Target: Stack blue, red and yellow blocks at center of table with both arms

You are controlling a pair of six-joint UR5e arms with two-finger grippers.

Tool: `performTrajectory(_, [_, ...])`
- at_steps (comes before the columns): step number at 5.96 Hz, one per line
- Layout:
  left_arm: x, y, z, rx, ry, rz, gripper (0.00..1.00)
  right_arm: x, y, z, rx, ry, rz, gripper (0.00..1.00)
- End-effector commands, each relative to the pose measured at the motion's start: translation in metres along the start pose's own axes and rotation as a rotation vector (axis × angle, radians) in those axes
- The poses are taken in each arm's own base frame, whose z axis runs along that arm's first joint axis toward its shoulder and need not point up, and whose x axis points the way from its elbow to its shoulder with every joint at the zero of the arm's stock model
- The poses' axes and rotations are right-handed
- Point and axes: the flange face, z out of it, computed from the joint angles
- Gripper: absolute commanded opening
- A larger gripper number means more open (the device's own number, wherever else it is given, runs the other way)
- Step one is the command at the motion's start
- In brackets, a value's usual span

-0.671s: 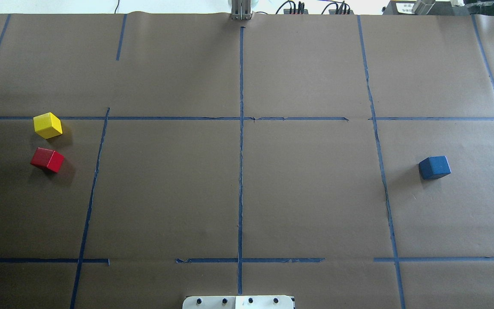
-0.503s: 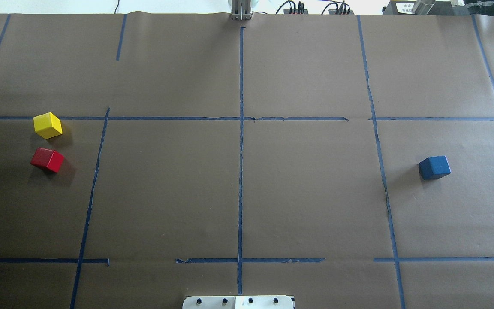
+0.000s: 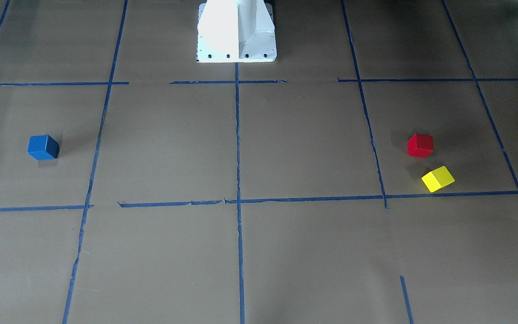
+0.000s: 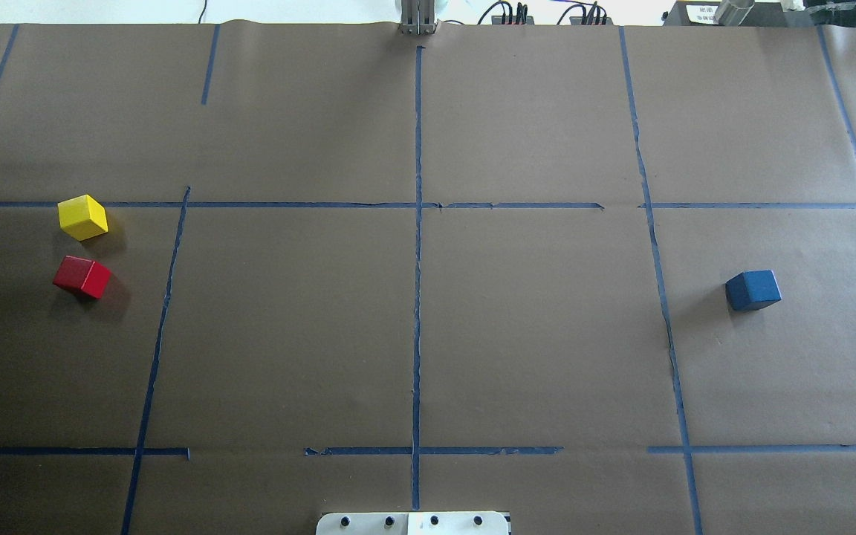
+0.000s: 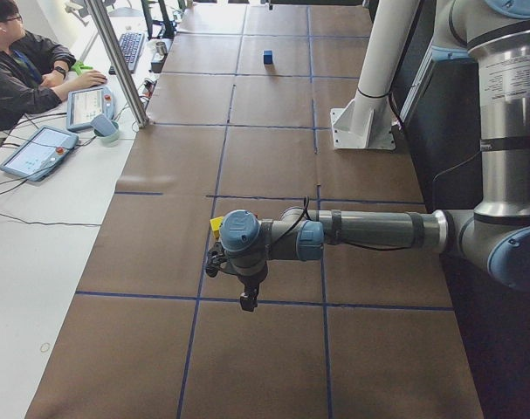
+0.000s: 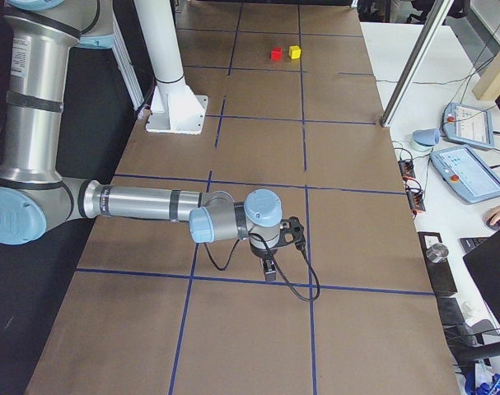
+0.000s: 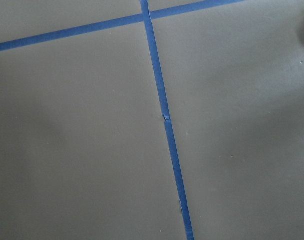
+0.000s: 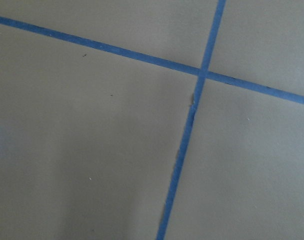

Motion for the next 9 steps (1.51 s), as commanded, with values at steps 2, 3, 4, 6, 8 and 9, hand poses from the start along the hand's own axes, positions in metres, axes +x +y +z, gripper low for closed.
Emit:
performTrajectory(2, [0.0, 0.0, 0.0, 0.0, 0.002, 0.0, 1.0, -0.143, -0.075, 0.005, 0.033, -0.069, 0.19, 1.0])
performTrajectory(3, [0.001, 0.0, -0.001, 0.001, 0.002, 0.001, 1.0, -0.191, -0.077, 0.025, 0.022, -0.034, 0.209, 1.0])
performTrajectory(4, [0.0, 0.0, 0.0, 0.001, 0.003, 0.0, 1.0, -0.218, -0.072, 0.051, 0.031, -0.001, 0.208, 1.0])
performTrajectory(6, [0.0, 0.0, 0.0, 0.001, 0.004, 0.0, 1.0, -0.24, -0.06, 0.074, 0.032, -0.002, 0.204, 1.0])
performTrajectory(8, [0.0, 0.0, 0.0, 0.001, 0.004, 0.0, 1.0, -0.241, -0.051, 0.105, -0.006, 0.04, 0.186, 1.0])
performTrajectory(9, [0.0, 0.0, -0.001, 0.003, 0.003, 0.0, 1.0, -0.236, -0.048, 0.116, -0.028, 0.051, 0.186, 1.0])
